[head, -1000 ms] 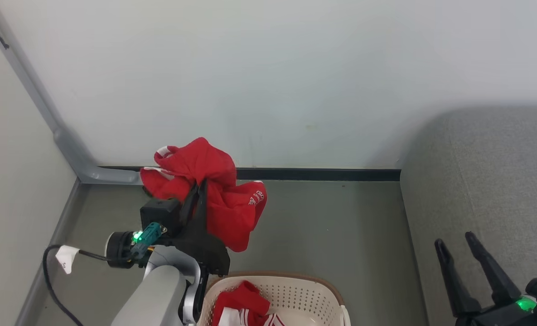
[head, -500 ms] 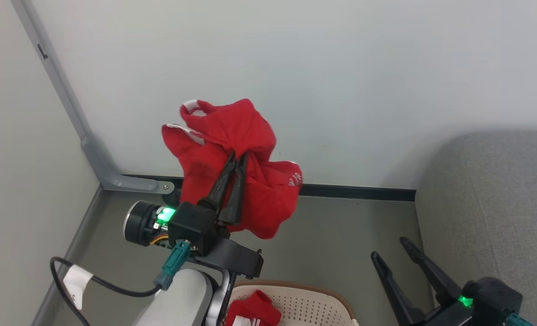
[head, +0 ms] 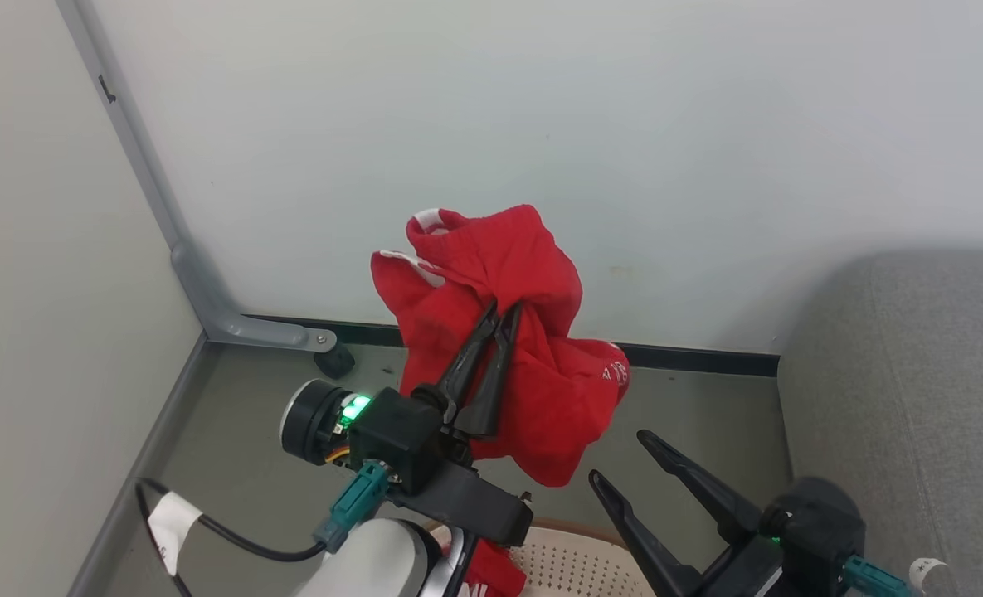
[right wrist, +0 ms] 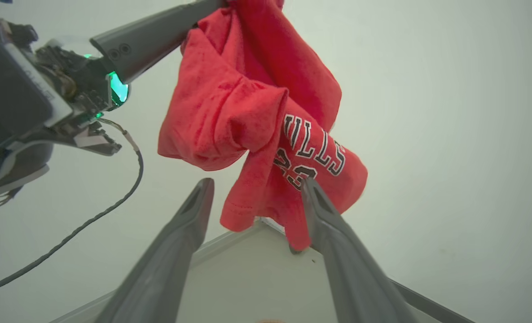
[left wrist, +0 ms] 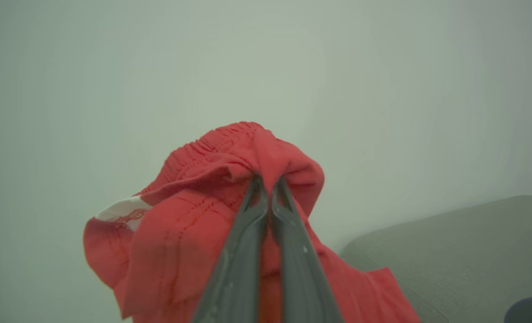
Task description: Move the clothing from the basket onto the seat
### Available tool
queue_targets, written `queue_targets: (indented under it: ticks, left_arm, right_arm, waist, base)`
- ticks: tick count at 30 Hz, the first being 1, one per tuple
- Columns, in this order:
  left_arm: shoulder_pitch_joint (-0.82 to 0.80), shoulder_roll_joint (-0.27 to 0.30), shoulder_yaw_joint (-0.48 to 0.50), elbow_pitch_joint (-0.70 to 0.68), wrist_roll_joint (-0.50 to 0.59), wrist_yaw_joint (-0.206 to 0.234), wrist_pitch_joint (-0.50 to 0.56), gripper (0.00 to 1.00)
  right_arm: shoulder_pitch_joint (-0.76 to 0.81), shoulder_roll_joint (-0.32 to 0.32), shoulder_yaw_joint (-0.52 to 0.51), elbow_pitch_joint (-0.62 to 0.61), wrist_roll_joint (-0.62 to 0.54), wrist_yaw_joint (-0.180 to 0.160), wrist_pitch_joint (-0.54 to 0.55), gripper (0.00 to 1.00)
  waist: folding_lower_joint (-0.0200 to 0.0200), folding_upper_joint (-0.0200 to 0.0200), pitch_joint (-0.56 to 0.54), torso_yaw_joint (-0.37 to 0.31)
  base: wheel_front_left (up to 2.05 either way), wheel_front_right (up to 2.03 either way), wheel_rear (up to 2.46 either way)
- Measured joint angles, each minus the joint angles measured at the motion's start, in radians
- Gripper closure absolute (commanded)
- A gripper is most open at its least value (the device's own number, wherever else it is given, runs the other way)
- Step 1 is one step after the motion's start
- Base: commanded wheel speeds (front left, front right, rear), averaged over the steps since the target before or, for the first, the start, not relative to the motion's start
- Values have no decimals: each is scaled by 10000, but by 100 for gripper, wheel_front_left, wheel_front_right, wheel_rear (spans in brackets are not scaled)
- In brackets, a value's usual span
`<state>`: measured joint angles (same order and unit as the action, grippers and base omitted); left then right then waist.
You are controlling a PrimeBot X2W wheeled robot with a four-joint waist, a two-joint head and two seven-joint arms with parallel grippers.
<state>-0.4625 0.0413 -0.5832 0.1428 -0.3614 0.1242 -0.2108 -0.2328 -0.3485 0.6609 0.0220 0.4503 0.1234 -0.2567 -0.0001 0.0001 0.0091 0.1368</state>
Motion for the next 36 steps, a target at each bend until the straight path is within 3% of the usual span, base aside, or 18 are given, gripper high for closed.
queue_targets:
  ticks: [13, 14, 16, 32, 34, 35, 36]
  left_arm:
    - [-28, 21, -424, -284, -617, 0, 560, 100]
    - [-28, 19, -445, -299, -644, 0, 625, 100]
    - [-30, 19, -472, -301, -688, 0, 660, 100]
    - [-11, 23, -318, -380, -763, 0, 859, 100]
    - [21, 19, -234, -453, -752, 0, 859, 80]
    - [59, 19, -171, -493, -732, 0, 859, 53]
    - [94, 27, -134, -499, -721, 0, 859, 10]
  right_arm:
    - [-1203, 395, 650, 821, 462, 0, 0, 0]
    - [-1286, 458, 700, 853, 504, 0, 0, 64]
    - [-1473, 514, 853, 945, 543, 0, 0, 100]
    - [-1885, 537, 1126, 1411, 1143, 0, 0, 100]
    - [-1884, 520, 1018, 1407, 1147, 0, 0, 100]
    - [-1883, 512, 943, 1409, 1164, 0, 0, 100]
    - [-1883, 500, 853, 1409, 1208, 0, 0, 100]
  waist:
    - [1, 0, -44, 273]
    - [1, 0, -44, 283]
    - [1, 0, -44, 306]
    - [1, 0, -84, 404]
    - [2, 0, -91, 395]
    - [1, 0, -90, 382]
    - [1, 0, -92, 371]
  base:
    - [0, 0, 0]
    - [0, 0, 0]
    - [0, 0, 0]
    - [0, 0, 0]
    - [0, 0, 0]
    - [0, 0, 0]
    - [0, 0, 0]
